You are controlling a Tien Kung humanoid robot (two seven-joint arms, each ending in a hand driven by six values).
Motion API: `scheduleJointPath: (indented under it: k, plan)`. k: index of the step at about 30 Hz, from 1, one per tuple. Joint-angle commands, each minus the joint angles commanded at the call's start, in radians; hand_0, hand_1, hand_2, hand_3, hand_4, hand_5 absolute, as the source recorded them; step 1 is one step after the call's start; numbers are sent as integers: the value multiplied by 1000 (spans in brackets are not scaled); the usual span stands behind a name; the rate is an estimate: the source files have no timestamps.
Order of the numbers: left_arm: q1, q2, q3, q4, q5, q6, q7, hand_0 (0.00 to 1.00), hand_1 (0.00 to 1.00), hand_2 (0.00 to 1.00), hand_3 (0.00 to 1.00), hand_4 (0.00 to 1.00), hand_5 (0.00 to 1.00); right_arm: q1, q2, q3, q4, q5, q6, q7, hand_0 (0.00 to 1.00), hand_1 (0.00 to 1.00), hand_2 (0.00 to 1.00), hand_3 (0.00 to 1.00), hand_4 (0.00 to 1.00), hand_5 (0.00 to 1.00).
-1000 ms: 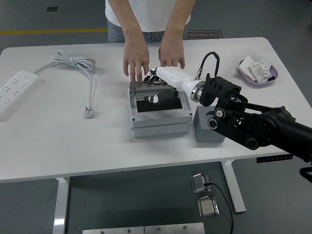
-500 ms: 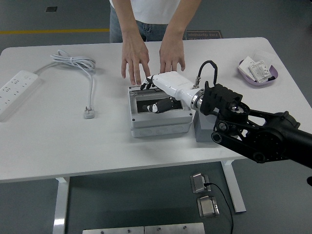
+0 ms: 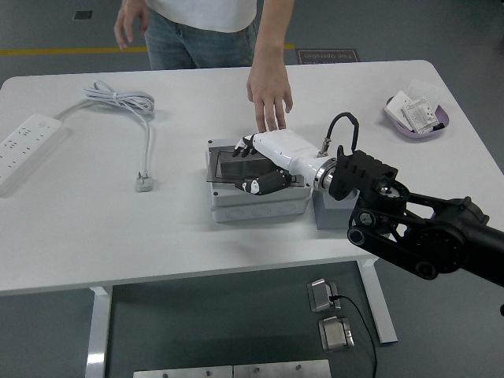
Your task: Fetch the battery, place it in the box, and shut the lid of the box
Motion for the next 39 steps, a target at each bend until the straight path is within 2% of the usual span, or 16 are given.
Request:
scheduleJointPath:
  k: [15, 20, 30, 39]
  plan:
    - [2, 1, -22, -3, 22, 1, 10, 669, 723, 683, 627, 636, 184, -24, -17, 37, 26, -15, 14, -18, 684, 678, 662, 713, 805, 419]
    - [3, 1, -30, -4, 29, 1, 14, 669, 723, 682, 627, 635, 184, -76, -44, 87, 64, -32, 27, -37, 682, 677, 661, 714, 807, 421]
    - [5, -1, -32, -3, 28, 2, 14, 669, 723, 682, 626, 635, 182, -211, -130, 208, 160, -41, 44, -63, 663, 668, 647, 716, 811, 430]
    - [6, -7, -27, -3, 20, 2, 11, 669, 723, 682, 626, 635, 182, -278, -156, 250, 184, -34, 37, -62, 641, 665, 648, 722, 811, 432]
